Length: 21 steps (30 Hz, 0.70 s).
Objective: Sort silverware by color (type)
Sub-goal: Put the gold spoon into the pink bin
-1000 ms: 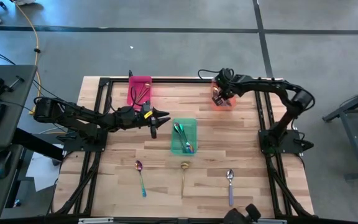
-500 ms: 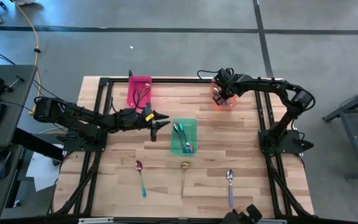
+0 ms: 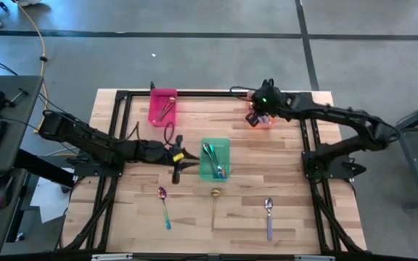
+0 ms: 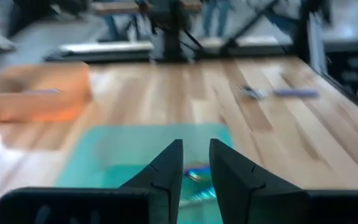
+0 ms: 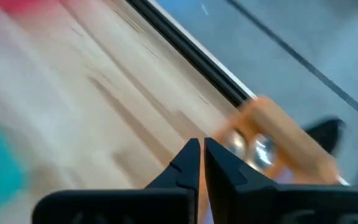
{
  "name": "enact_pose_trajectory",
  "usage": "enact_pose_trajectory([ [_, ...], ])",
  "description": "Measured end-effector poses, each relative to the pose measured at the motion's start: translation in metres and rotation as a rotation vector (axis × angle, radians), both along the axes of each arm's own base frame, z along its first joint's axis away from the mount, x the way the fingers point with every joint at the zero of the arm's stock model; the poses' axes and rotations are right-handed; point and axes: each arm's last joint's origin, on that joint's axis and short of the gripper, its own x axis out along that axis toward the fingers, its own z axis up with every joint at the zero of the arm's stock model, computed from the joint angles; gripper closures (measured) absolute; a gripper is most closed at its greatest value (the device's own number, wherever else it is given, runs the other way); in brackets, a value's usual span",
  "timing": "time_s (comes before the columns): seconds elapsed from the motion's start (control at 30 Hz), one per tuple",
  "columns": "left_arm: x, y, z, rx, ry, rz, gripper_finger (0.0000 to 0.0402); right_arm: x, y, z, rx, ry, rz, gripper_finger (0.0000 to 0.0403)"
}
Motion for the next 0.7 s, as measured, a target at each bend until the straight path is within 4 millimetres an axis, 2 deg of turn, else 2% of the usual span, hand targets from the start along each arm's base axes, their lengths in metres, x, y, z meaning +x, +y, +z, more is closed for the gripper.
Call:
enact_pose_trajectory([
  [0.1,0.004,-0.015,0.004,0.045,0.100,-0.063,0.0347,-0.004,0.022,0.003,-0.033,-0.138,0.047,0.0394],
  [0.3,0.013,-0.039,0.027,0.127,0.155,-0.187,0.0382,-0.010,0.056,-0.012,-0.092,-0.404,0.140,0.0400],
  [0.4,0.022,-0.046,0.035,0.130,0.157,-0.257,0.0398,-0.013,0.065,-0.019,-0.118,-0.528,0.167,0.0401],
  [0.5,0.035,-0.051,0.034,0.120,0.235,-0.331,0.0399,-0.016,0.070,-0.025,-0.139,-0.603,0.184,0.0401],
  [0.7,0.077,-0.067,0.029,0.208,0.404,-0.475,0.0401,-0.018,0.073,-0.029,-0.151,-0.607,0.195,0.0401],
])
